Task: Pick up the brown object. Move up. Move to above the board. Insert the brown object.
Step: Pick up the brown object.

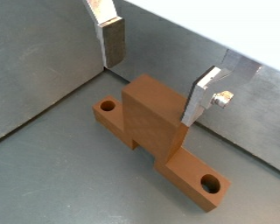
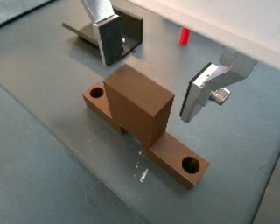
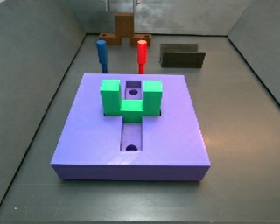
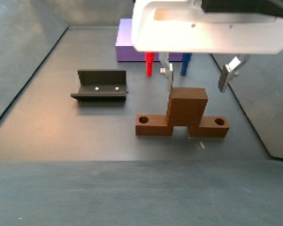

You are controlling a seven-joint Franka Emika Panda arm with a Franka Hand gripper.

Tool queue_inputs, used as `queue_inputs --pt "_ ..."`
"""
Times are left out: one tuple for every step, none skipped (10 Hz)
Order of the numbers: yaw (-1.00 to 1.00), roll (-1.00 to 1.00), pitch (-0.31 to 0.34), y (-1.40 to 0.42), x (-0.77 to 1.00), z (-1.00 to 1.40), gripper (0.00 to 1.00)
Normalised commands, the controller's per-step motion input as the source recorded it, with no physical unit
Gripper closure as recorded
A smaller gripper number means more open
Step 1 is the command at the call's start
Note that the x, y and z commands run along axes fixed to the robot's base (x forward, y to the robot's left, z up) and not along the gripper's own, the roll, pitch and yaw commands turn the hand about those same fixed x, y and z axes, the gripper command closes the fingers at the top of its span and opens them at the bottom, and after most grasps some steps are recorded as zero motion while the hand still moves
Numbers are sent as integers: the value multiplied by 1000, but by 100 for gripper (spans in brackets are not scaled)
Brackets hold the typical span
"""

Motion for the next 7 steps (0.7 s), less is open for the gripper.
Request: queue_inputs --pt "0 -111 -47 74 23 -303 0" --pt "0 -91 -41 94 54 -309 0" --pt "0 -71 -37 54 66 -317 0" --pt "0 -76 -31 0 111 -323 0" --pt "11 -84 -29 0 123 -317 0" --pt "40 -96 -4 0 111 -251 0" --pt "74 -101 0 0 131 -200 0"
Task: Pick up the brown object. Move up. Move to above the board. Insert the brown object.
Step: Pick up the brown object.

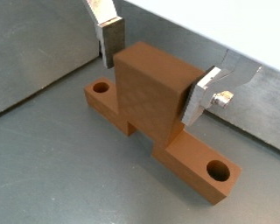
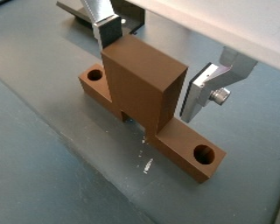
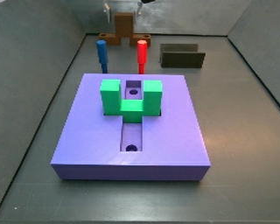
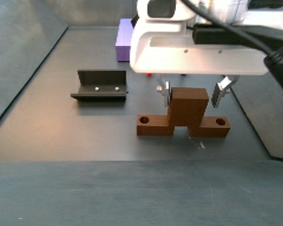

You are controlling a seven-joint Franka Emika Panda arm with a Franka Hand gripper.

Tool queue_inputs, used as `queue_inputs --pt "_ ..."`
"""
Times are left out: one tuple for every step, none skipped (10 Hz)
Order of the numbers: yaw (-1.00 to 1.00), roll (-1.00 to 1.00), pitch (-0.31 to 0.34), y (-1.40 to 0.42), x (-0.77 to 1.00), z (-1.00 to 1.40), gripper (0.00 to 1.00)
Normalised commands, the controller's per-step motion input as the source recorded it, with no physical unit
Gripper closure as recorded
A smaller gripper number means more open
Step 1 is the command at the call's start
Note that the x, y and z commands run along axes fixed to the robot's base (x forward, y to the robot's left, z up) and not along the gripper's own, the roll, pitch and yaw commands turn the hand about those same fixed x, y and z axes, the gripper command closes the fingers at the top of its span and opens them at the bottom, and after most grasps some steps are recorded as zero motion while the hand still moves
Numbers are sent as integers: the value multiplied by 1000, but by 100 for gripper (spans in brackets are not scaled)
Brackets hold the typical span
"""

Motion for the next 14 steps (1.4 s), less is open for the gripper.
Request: queue_inputs --pt "54 -94 0 0 86 -220 0" --pt "80 -123 0 0 83 -143 0" --pt "86 -119 0 0 49 -89 0" --pt "0 0 0 0 0 0 0" --pt "0 0 0 0 0 0 100" --pt "0 0 0 0 0 0 100" --pt "0 0 0 0 0 0 100" --pt "0 0 0 0 0 0 100" --pt "0 0 0 0 0 0 100" --pt "0 0 0 0 0 0 100" --pt "0 0 0 0 0 0 100" --pt "0 0 0 0 0 0 100" --pt "0 0 0 0 0 0 100" --pt "0 0 0 0 0 0 100"
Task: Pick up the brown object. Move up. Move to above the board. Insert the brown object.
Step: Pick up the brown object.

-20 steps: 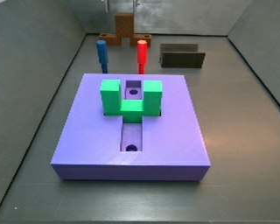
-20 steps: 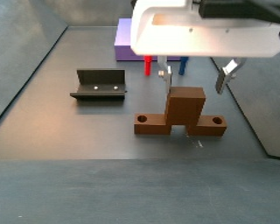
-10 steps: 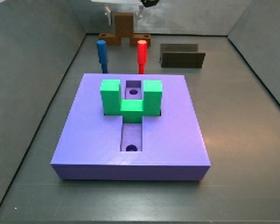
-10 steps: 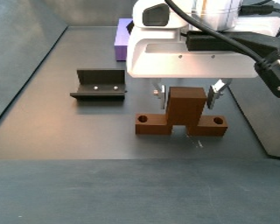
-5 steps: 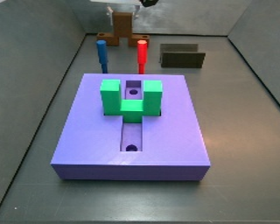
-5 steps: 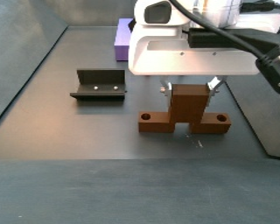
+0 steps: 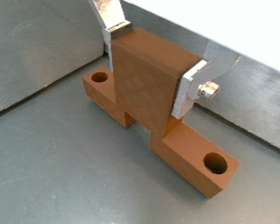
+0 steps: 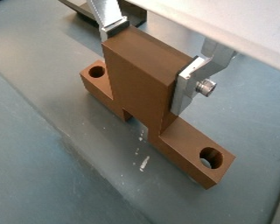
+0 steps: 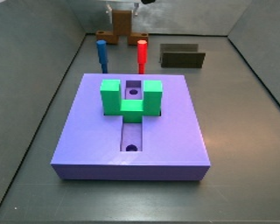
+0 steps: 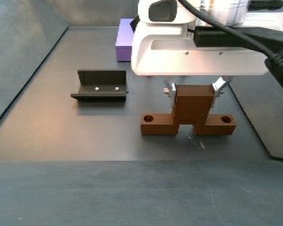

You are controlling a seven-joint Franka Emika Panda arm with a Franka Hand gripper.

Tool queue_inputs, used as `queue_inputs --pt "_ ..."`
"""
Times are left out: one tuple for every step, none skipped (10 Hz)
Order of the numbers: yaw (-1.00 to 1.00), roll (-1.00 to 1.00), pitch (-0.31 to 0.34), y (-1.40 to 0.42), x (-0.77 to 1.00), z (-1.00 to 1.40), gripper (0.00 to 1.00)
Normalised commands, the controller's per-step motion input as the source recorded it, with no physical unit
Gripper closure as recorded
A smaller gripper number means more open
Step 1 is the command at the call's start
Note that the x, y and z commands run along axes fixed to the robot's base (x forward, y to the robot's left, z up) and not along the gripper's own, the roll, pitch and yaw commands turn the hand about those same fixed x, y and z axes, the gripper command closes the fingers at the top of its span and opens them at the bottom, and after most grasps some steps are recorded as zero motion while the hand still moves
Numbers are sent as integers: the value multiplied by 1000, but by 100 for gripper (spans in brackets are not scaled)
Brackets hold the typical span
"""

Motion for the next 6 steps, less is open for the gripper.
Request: queue_inputs --pt "0 0 0 0 0 0 100" --pt "0 0 0 0 0 0 100" --pt "0 0 0 0 0 0 100" --pt "0 0 0 0 0 0 100" --pt "0 0 0 0 0 0 100" --pt "0 0 0 0 0 0 100"
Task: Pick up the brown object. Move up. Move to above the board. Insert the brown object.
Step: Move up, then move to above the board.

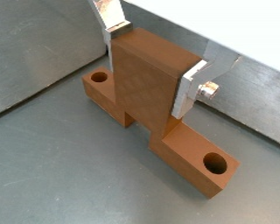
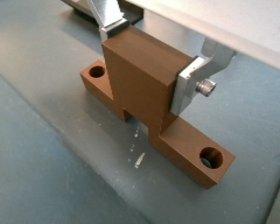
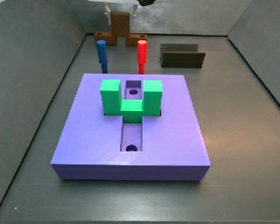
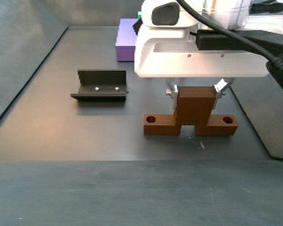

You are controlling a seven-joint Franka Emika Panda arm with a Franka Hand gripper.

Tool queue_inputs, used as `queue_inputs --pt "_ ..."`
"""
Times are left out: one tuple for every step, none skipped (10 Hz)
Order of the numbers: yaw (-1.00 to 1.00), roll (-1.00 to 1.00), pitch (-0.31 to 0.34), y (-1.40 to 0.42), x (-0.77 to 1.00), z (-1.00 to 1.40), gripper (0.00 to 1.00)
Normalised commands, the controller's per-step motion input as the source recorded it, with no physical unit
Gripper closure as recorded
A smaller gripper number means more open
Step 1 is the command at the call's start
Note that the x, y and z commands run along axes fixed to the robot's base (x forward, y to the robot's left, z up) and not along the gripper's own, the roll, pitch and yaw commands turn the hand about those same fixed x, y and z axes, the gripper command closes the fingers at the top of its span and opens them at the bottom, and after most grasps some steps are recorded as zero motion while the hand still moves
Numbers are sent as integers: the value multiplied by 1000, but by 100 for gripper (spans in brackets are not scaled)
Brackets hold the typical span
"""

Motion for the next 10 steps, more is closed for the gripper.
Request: queue_inputs --pt "0 0 0 0 0 833 100" --pt "-66 -9 22 -44 -44 783 100" --pt "-68 19 21 -42 -75 582 100" --pt "-40 61 8 -21 -47 292 100" --pt "0 0 0 0 0 1400 100" --pt "9 -16 9 1 -9 1400 100" --pt "8 11 29 -7 -49 1400 100" --pt "7 20 17 -3 -24 1400 100" --pt "3 -9 74 21 65 1400 100" --pt "-1 -4 97 10 41 867 100"
